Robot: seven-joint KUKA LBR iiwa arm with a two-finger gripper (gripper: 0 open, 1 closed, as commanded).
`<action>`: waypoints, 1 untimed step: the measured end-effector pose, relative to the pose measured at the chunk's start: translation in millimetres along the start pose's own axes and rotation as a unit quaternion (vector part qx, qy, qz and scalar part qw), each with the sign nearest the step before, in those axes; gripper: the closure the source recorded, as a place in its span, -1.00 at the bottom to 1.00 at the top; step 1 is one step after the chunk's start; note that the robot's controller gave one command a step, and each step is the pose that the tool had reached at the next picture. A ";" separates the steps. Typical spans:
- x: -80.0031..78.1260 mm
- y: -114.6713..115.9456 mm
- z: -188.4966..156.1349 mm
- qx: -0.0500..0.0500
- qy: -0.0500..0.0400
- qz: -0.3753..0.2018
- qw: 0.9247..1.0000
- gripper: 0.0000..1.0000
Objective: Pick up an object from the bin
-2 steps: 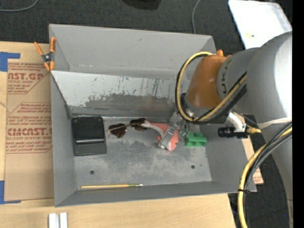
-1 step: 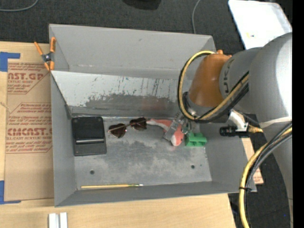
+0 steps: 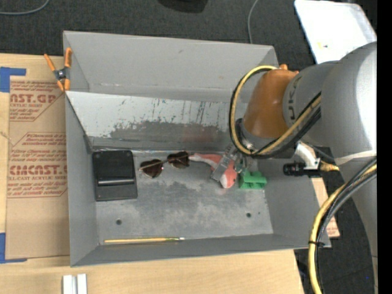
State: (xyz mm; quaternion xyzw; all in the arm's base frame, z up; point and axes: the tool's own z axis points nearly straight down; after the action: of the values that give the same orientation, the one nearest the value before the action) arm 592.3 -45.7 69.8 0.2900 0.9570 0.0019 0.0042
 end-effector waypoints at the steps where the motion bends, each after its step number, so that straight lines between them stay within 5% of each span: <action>1: 6.9 8.4 -29.2 -0.001 0.000 0.011 1.000 1.00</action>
Offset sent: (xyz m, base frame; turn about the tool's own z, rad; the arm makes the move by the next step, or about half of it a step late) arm -0.0017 0.0000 0.0002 0.0680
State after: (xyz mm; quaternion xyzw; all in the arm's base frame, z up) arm 590.9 -34.9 99.0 0.3004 0.9538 0.0024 0.0045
